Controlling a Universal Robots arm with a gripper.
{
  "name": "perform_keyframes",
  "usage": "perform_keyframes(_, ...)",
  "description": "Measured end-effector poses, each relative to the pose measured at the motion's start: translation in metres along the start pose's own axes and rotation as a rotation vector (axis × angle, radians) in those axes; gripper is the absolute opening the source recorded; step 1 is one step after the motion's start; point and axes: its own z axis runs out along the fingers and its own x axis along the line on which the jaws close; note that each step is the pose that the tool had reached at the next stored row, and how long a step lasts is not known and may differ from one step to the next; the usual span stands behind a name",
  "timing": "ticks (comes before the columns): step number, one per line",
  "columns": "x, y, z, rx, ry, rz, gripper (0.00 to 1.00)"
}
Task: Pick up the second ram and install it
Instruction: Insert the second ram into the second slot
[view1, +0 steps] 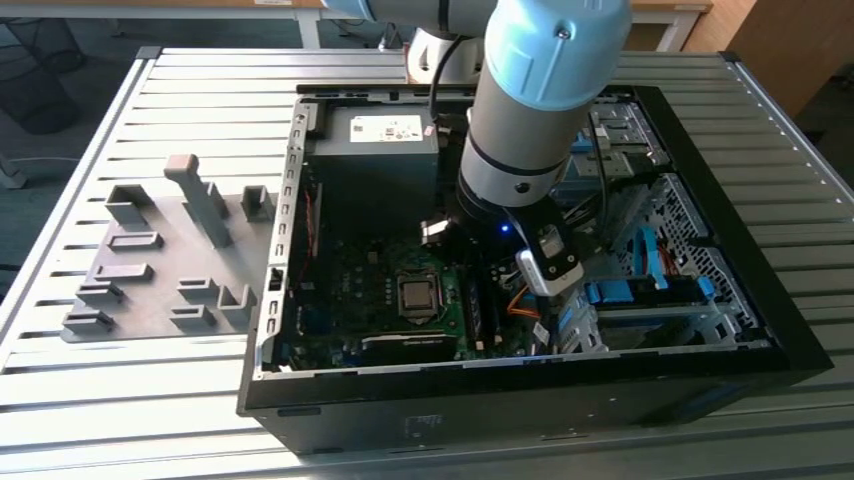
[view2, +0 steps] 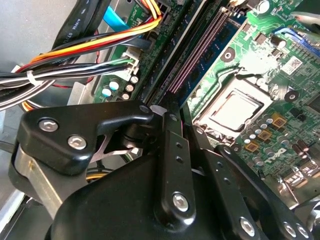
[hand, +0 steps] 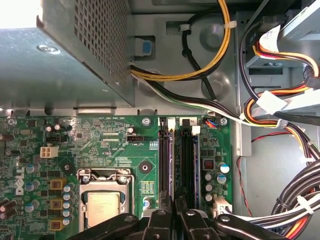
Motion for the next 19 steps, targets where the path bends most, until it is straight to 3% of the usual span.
perform_keyframes(13, 0.0, -0.0004, 0.0015, 0.001, 0.0004, 0.0, 0.14)
perform_keyframes(19, 0.0, -0.0003, 0.0023, -0.0069, 0.0004, 0.0, 0.14)
